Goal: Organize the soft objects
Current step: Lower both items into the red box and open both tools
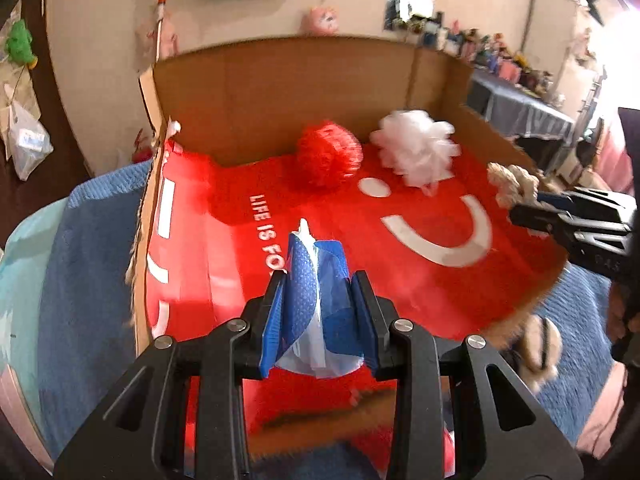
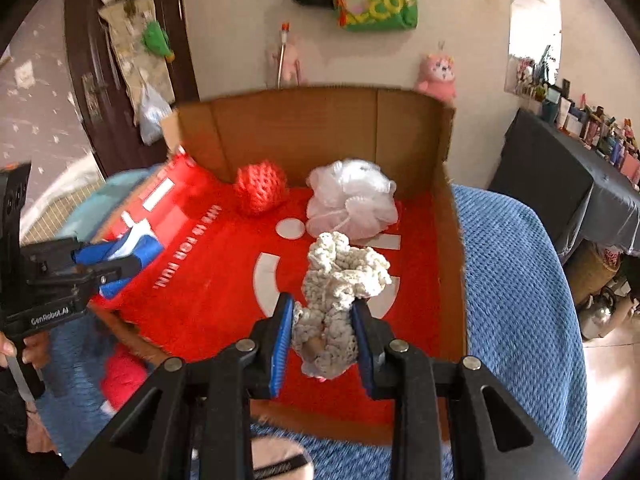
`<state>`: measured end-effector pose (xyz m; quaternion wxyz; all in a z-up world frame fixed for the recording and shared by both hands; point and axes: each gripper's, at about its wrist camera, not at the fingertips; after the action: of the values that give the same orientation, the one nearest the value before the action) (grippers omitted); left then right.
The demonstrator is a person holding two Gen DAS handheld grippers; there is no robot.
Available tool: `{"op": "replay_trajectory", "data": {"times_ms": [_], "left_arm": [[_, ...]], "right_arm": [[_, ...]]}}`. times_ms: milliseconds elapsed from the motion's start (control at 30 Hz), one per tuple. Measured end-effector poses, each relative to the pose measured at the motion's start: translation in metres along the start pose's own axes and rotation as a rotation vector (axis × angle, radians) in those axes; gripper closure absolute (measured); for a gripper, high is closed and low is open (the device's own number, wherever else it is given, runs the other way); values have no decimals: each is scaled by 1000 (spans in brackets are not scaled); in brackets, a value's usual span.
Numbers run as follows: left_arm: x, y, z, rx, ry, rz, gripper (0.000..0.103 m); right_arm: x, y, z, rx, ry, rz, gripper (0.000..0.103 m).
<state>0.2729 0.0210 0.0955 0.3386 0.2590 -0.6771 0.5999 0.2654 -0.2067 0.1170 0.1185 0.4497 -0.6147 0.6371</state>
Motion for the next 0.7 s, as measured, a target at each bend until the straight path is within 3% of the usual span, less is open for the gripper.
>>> {"op": "replay_trajectory", "data": {"times_ms": [367, 700], "left_arm": [[-46, -24, -12, 59, -4, -118, 72], [-61, -30, -7, 50, -27, -160, 72]], "right_arm": [[-57, -25, 26, -46, 42, -196, 72], [-82, -34, 35, -71, 60, -269, 72]]}}
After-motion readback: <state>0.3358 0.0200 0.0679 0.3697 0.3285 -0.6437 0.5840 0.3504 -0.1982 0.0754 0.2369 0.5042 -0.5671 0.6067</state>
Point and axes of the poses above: each gripper's, at about its wrist camera, not at the fingertips, and x roughly against the way its jaws point, z to its right, y to its underside, and after that the axes turned 8 degrees about -y, right-handed
